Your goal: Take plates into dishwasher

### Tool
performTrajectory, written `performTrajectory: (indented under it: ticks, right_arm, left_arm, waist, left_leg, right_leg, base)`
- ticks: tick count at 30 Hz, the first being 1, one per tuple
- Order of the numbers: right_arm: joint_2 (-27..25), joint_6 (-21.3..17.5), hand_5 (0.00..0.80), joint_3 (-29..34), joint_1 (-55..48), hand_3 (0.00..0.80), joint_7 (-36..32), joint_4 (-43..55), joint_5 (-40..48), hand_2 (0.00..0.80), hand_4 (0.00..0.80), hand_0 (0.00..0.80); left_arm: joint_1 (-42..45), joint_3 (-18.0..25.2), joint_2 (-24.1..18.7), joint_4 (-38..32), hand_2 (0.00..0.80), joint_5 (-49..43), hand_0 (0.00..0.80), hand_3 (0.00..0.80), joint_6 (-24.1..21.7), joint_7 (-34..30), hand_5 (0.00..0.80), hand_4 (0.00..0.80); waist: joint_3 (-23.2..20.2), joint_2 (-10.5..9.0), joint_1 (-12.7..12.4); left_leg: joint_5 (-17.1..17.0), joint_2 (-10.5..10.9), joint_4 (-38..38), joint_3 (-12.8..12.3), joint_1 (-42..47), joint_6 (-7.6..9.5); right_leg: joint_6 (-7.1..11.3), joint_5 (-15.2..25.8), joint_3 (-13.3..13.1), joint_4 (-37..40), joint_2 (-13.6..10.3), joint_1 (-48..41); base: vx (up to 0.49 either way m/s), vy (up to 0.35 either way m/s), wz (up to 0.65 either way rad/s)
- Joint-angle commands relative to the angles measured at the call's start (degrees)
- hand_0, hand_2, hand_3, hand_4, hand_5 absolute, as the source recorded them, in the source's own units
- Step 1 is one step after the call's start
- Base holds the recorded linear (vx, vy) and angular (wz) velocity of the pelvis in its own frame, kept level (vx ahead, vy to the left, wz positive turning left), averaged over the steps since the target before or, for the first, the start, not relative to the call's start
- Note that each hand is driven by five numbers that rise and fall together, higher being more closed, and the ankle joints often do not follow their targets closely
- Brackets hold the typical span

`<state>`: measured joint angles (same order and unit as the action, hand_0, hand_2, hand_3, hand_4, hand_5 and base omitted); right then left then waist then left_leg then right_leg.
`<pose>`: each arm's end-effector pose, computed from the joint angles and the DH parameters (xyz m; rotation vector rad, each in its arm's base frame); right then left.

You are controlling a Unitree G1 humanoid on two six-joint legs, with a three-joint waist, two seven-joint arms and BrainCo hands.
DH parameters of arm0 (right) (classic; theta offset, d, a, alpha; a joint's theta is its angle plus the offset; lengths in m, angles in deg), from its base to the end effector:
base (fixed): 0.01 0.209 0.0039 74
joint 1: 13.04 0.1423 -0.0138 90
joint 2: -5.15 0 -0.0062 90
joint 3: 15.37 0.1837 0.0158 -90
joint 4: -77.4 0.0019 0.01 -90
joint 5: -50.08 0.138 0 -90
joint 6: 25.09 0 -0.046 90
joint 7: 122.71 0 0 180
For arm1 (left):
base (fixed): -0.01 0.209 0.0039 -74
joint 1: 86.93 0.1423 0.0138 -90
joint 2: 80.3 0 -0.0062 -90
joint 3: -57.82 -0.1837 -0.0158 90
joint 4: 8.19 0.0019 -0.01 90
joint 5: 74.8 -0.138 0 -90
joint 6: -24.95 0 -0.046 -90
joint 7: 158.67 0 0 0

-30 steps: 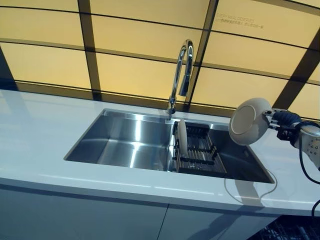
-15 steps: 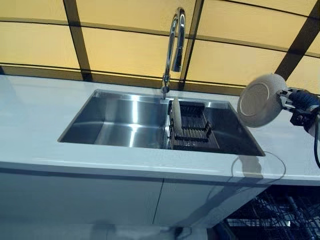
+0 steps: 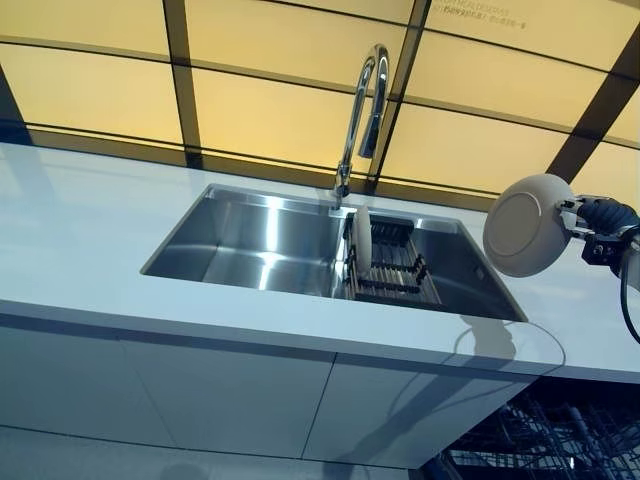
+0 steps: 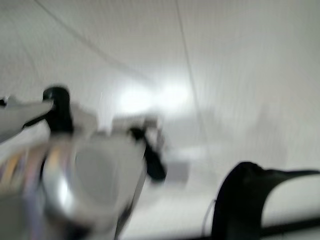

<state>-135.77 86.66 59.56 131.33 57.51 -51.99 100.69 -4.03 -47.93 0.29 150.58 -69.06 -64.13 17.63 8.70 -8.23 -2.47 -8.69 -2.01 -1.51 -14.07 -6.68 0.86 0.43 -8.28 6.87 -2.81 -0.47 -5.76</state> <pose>0.2809 -0.3553 0.2764 -0.1263 0.0166 -0.3535 0.1193 0.2809 -0.0834 0.4370 1.1294 0.0334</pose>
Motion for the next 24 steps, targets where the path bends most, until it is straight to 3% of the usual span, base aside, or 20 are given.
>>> performTrajectory:
  ticks: [1,4,7,10,11,12,13,14,15,16,20,24]
  right_arm:
    - [-6.09,-1.81,0.800,3.03,2.91,0.800,-0.82,0.17,-0.39,0.800,0.800,0.800]
    - [-6.92,-1.51,0.800,4.01,1.68,0.800,-1.79,0.37,-0.45,0.800,0.800,0.800]
    - [-7.66,-1.06,0.800,4.05,1.98,0.800,-2.25,0.01,-1.25,0.800,0.800,0.800]
    - [-8.47,-0.70,0.800,4.32,1.79,0.800,-2.85,-0.09,-2.80,0.800,0.800,0.800]
    - [-9.01,0.06,0.800,3.78,2.42,0.800,-2.79,0.09,-3.40,0.800,0.800,0.800]
    - [-10.54,1.07,0.800,3.06,3.12,0.800,-3.78,-0.28,-4.71,0.800,0.800,0.800]
    - [-11.68,1.40,0.800,2.60,3.67,0.800,-5.05,-0.97,-5.54,0.800,0.800,0.800]
    - [-12.93,1.52,0.800,2.55,3.87,0.800,-6.11,-1.50,-5.90,0.800,0.800,0.800]
    - [-13.95,1.95,0.800,4.31,3.22,0.800,-7.72,-1.70,-6.87,0.800,0.800,0.800]
    - [-14.37,1.79,0.800,5.32,2.16,0.800,-8.03,-1.87,-6.63,0.800,0.800,0.800]
    - [-13.58,1.00,0.800,13.41,-7.56,0.800,-6.24,0.44,-7.25,0.800,0.800,0.800]
    - [-13.39,1.95,0.800,15.12,-10.37,0.800,-8.74,0.45,-8.27,0.800,0.800,0.800]
  left_arm:
    - [-0.32,0.36,-0.51,1.51,0.000,1.09,0.000,0.000,0.57,1.80,0.000,0.000]
    - [1.31,1.84,-0.52,1.83,0.000,2.69,0.000,0.000,0.41,2.36,0.000,0.000]
    - [2.17,2.79,-0.52,1.85,0.000,2.40,0.000,0.000,0.28,1.92,0.000,0.000]
    - [2.75,3.53,-0.32,1.42,0.000,1.60,0.000,0.000,0.41,1.49,0.000,0.000]
    - [2.50,3.74,-0.36,1.17,0.000,1.14,0.000,0.000,0.65,1.14,0.000,0.000]
    - [1.89,3.72,-0.08,0.90,0.000,0.54,0.000,0.000,1.02,0.57,0.000,0.000]
    - [1.56,3.46,0.34,0.38,0.000,0.62,0.000,0.000,1.29,0.64,0.000,0.000]
    - [1.46,3.20,0.80,0.00,0.000,1.01,0.000,0.000,1.31,0.89,0.000,0.000]
    - [1.06,2.95,1.09,-0.34,0.000,1.18,0.000,0.000,1.88,0.53,0.000,0.000]
    - [0.66,2.64,1.31,-0.34,0.000,1.07,0.000,0.000,2.17,0.48,0.000,0.000]
    - [0.51,1.34,1.55,0.24,0.000,0.85,0.000,0.000,1.58,1.18,0.000,0.000]
    - [0.93,1.86,0.80,1.66,0.000,1.19,0.000,0.000,1.01,0.72,0.000,0.000]
  waist:
    - [-3.41,-0.02,0.48]
    - [-3.15,0.94,-0.01]
    - [-2.25,1.03,-0.33]
    - [-1.51,0.81,-0.44]
    - [-1.39,0.24,-0.15]
    - [-1.37,-1.39,1.25]
    - [-1.63,-2.00,2.24]
    - [-2.18,-1.77,3.36]
    - [-3.35,-0.18,4.74]
    - [-3.80,0.68,5.30]
    - [-3.89,1.45,5.66]
    - [-4.52,1.70,6.03]
  left_leg:
    - [4.18,2.55,-0.82,-1.19,-2.78,-0.84]
    - [1.16,1.04,-2.07,-1.45,-3.69,-2.89]
    - [-0.09,0.85,-1.70,0.00,-4.56,-4.17]
    - [2.54,1.14,3.70,2.49,-5.24,-3.99]
    - [5.15,0.98,9.06,2.96,-5.44,-3.39]
    - [12.23,1.07,17.99,3.42,-3.64,-1.99]
    - [14.71,1.18,21.99,5.07,-2.04,-1.60]
    - [16.16,1.32,20.44,6.30,1.84,-1.57]
    - [16.09,1.20,12.03,9.04,8.32,-2.85]
    - [14.14,1.30,6.98,10.28,9.38,-3.52]
    - [11.33,3.16,1.45,11.80,9.41,-2.64]
    - [11.00,3.70,-0.25,11.26,10.12,-2.01]
  right_leg:
    - [1.41,-0.63,-2.54,-3.81,4.93,-4.82]
    - [0.66,-0.93,-2.32,-3.16,5.96,-4.64]
    - [0.41,-0.79,-2.34,-2.05,5.94,-4.95]
    - [0.08,0.10,-1.90,-1.29,4.94,-3.41]
    - [-0.05,1.35,-1.36,-1.21,3.88,-1.81]
    - [0.13,3.42,0.21,-1.05,0.91,0.56]
    - [0.34,4.90,0.12,-0.60,-0.28,2.06]
    - [0.82,5.39,0.29,-0.68,-0.58,3.52]
    - [1.34,5.41,0.36,-0.97,0.49,4.50]
    - [1.46,5.46,0.21,-0.92,1.09,4.87]
    - [2.26,6.44,0.34,-0.26,1.44,5.31]
    - [2.53,7.42,-1.04,1.63,1.80,5.30]
  base:
    - [-0.141,-0.096,-0.16]
    - [-0.127,-0.105,-0.23]
    - [-0.089,-0.058,-0.09]
    - [-0.158,-0.036,-0.05]
    - [-0.273,-0.023,0.00]
    - [-0.320,-0.003,0.07]
    - [-0.267,0.059,0.23]
    - [-0.164,0.150,0.12]
    - [-0.125,0.176,0.06]
    - [-0.106,0.151,0.05]
    - [-0.097,0.052,0.45]
    - [-0.030,0.032,-0.06]
